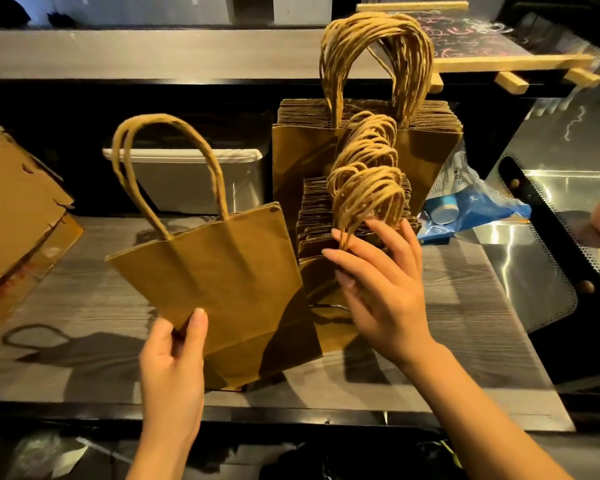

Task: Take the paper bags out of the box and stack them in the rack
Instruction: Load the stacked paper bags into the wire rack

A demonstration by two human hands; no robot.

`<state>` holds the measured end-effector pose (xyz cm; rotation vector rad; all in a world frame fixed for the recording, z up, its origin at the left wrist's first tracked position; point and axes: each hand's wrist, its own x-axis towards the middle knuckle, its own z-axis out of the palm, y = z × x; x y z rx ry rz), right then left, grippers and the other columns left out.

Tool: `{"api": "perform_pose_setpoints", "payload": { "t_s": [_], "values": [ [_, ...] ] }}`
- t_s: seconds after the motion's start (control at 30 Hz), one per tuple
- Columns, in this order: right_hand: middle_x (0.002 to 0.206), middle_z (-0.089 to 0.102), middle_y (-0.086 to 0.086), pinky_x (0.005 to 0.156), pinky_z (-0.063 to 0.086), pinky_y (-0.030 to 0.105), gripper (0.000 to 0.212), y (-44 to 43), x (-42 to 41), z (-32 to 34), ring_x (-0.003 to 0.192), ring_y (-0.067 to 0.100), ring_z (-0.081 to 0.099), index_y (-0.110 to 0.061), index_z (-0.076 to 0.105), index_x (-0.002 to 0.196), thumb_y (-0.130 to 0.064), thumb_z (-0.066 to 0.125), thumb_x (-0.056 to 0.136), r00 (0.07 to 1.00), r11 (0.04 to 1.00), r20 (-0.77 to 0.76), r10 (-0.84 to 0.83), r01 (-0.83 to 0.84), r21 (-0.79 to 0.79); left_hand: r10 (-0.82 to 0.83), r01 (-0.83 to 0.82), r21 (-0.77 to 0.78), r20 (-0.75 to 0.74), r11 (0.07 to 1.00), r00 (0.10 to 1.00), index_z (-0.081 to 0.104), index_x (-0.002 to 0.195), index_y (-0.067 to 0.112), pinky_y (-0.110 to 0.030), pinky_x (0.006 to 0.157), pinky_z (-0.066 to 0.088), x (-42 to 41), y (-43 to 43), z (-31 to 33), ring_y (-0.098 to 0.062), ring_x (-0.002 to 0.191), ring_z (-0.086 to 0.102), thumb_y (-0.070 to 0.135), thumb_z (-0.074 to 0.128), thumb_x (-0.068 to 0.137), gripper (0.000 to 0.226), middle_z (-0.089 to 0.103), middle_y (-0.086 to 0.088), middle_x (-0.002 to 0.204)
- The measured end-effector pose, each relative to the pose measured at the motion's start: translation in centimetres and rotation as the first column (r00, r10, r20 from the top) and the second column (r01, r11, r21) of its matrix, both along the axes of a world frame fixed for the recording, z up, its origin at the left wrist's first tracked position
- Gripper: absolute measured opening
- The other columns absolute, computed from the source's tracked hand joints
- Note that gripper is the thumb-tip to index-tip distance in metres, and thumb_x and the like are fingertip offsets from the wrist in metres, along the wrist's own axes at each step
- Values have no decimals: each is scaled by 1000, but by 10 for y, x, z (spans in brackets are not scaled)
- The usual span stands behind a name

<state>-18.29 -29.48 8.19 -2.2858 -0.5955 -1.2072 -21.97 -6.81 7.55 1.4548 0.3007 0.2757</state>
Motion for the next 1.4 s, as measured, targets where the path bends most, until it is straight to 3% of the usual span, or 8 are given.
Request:
{"api": "perform_pose_setpoints", "payload": {
  "t_s": [0.17,0.33,0.47,0.73,0.87,0.97,1.3,1.4],
  "values": [
    [112,59,-1,94,35,32,26,-1,-24,-1,101,21,49,-21,61,109,-12,63,86,988,980,107,-113,93,178,-47,45,-85,-26,995,999,63,61,38,-25,58,37,0,-18,9,-2,57,48,48,60,68,13,57,17,59],
    [123,54,-12,95,45,24,49,-4,-35,18,115,2,53,-19,46,130,-33,62,86,938,951,-271,218,-141,275,-108,110,-109,23,988,994,68,65,38,-28,68,40,4,-37,25,-8,68,52,43,72,70,9,61,10,71],
    [116,52,-23,95,40,8,62,-5,-28,33,111,-8,50,-23,35,134,-27,64,80,944,939,-294,152,-45,341,-190,197,-61,107,978,976,68,72,38,-30,79,44,14,-57,43,-12,84,57,50,68,70,12,63,6,87],
    [127,33,2,90,46,28,57,-11,-10,42,121,24,40,-15,41,121,8,67,76,997,834,-40,59,-27,552,-255,285,-34,354,958,900,59,99,26,-7,71,46,36,-95,74,4,83,60,20,59,81,18,61,2,99],
    [133,31,15,94,48,45,65,-9,-8,27,128,32,37,-24,37,121,5,69,74,995,778,-82,56,9,629,-294,297,45,346,954,891,50,123,12,-14,83,48,42,-101,59,-18,110,59,21,62,83,42,58,-11,119],
    [137,33,21,102,43,52,65,-7,-7,2,132,36,36,-29,33,126,-15,70,74,983,755,-178,46,82,650,-304,301,57,302,952,903,30,132,55,-29,104,42,42,-102,39,-6,131,42,17,64,83,71,41,8,142],
    [147,26,-28,110,35,26,100,-6,-20,-32,138,6,31,-57,10,140,-14,72,75,869,690,-446,215,188,699,-455,451,118,5,885,891,6,145,49,-30,111,34,39,-97,-2,5,130,38,24,66,83,90,33,15,149],
    [150,31,-16,112,34,34,93,-11,-16,-18,137,6,34,-50,11,144,-29,71,76,835,668,-469,288,176,723,-465,459,97,40,883,885,8,146,46,-26,109,34,41,-100,8,6,130,38,32,65,81,88,36,19,147]
  ]
}}
